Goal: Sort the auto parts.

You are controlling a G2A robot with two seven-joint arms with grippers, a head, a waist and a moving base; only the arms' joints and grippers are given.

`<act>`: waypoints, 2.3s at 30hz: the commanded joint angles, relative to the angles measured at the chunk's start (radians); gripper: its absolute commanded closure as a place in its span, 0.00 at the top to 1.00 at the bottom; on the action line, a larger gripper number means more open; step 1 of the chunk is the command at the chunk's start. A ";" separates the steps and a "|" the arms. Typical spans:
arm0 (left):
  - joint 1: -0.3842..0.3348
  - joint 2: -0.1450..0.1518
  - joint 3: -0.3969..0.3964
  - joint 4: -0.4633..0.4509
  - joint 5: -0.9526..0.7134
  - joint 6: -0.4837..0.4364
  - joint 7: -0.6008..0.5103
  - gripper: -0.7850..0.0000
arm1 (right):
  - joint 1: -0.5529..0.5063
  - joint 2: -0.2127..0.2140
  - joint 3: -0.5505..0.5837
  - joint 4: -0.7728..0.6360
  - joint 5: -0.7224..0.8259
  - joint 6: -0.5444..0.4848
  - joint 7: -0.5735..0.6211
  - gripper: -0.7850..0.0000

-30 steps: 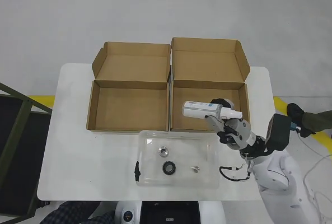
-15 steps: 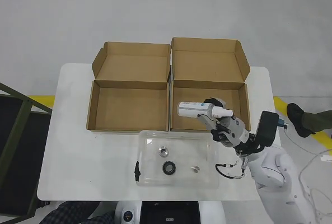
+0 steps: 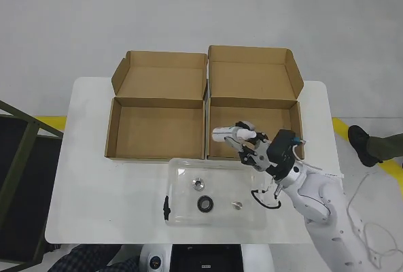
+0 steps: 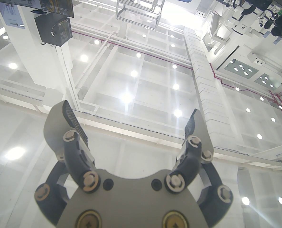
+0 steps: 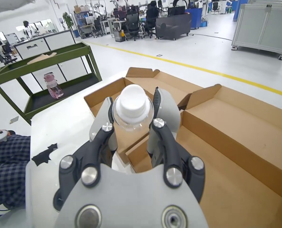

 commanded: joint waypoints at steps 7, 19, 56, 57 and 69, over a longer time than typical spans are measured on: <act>0.000 0.000 0.000 0.000 0.000 0.000 0.000 1.00 | 0.077 -0.005 -0.027 0.087 -0.022 0.043 0.078 0.00; 0.000 0.000 0.000 0.000 0.000 0.000 0.000 1.00 | 0.205 -0.017 -0.105 0.204 -0.086 0.077 0.198 0.00; 0.000 0.000 0.000 0.000 0.000 0.000 0.000 1.00 | 0.329 -0.034 -0.165 0.329 -0.132 0.086 0.281 1.00; 0.000 0.000 0.000 0.000 0.000 0.000 0.000 1.00 | 0.319 -0.031 -0.155 0.307 -0.131 0.082 0.282 1.00; 0.000 0.000 0.000 0.000 0.000 0.000 0.000 1.00 | 0.129 0.012 -0.028 -0.070 -0.141 -0.063 0.419 1.00</act>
